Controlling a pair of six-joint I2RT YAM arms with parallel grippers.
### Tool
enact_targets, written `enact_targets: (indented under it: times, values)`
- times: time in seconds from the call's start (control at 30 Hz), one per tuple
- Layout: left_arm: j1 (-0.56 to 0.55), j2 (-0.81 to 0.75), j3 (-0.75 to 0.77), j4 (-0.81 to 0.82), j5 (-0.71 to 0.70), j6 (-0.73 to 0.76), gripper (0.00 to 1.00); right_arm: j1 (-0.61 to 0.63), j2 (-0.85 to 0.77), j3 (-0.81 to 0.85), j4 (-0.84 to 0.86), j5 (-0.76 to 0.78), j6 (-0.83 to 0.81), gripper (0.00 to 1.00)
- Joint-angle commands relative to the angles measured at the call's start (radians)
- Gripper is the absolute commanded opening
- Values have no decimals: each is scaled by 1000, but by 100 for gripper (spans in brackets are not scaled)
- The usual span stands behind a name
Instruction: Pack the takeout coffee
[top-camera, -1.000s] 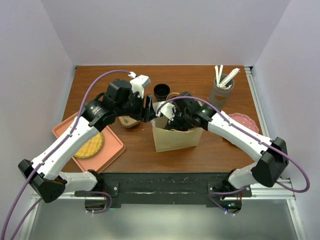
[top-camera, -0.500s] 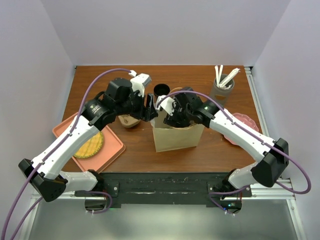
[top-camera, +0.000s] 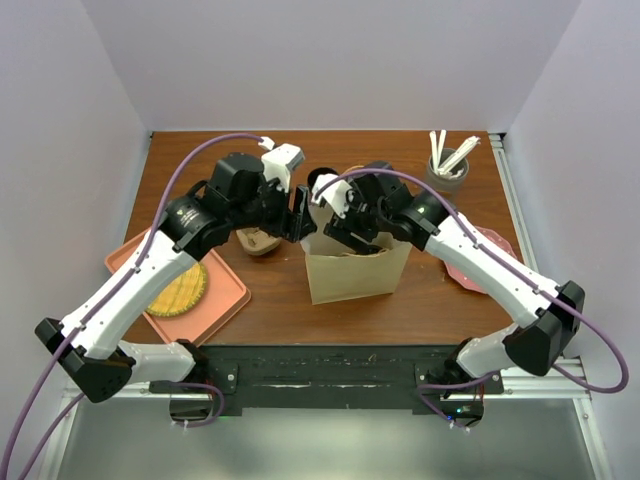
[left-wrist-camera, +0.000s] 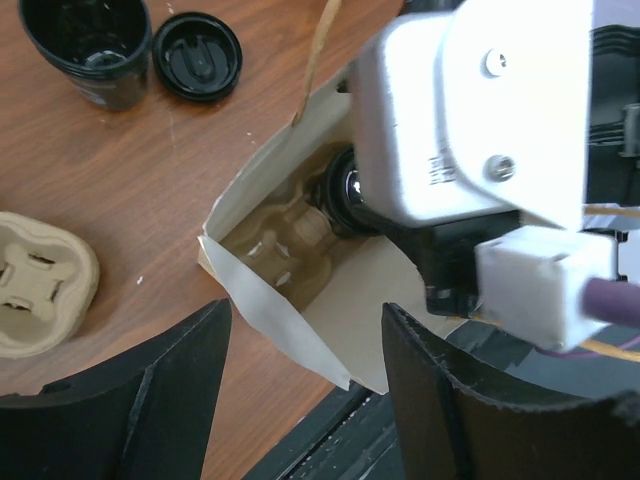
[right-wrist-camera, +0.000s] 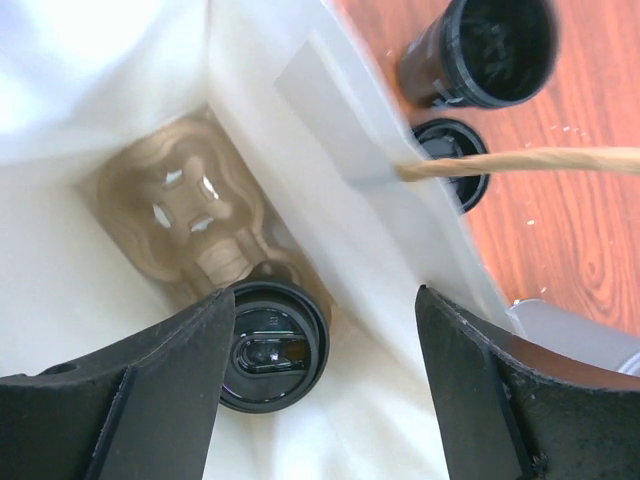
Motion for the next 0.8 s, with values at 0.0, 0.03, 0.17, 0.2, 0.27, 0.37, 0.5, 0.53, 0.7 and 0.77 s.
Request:
enact_targets:
  times: [0.0, 0.03, 0.17, 0.2, 0.27, 0.37, 0.5, 0.53, 0.7, 0.77]
  values:
    - [1, -1, 68, -16, -55, 25, 67, 3, -52, 95, -36, -23, 59, 78]
    - [1, -1, 72, -20, -69, 22, 67, 3, -58, 99, -38, -26, 79, 80]
    - [10, -18, 73, -34, -106, 4, 70, 1, -73, 156, -94, -19, 142, 84]
    - [12, -26, 73, -34, -117, -10, 72, 4, -75, 184, -113, -29, 148, 84]
    - [16, -38, 61, -34, -138, -22, 76, 4, -87, 195, -135, -58, 164, 84]
    - [21, -75, 23, -8, -147, -42, 83, 4, -150, 185, -84, -100, 226, 84]
    - [27, -105, 10, 27, -146, -52, 100, 4, -231, 181, -6, -144, 321, 83]
    - [29, -104, 18, 29, -149, -48, 100, 4, -242, 194, 2, -157, 373, 83]
    - [30, -113, 64, 29, -161, -21, 100, 3, -173, 399, -16, -59, 556, 81]
    - [30, -125, 55, 38, -190, -36, 100, 4, -93, 495, -81, 93, 607, 81]
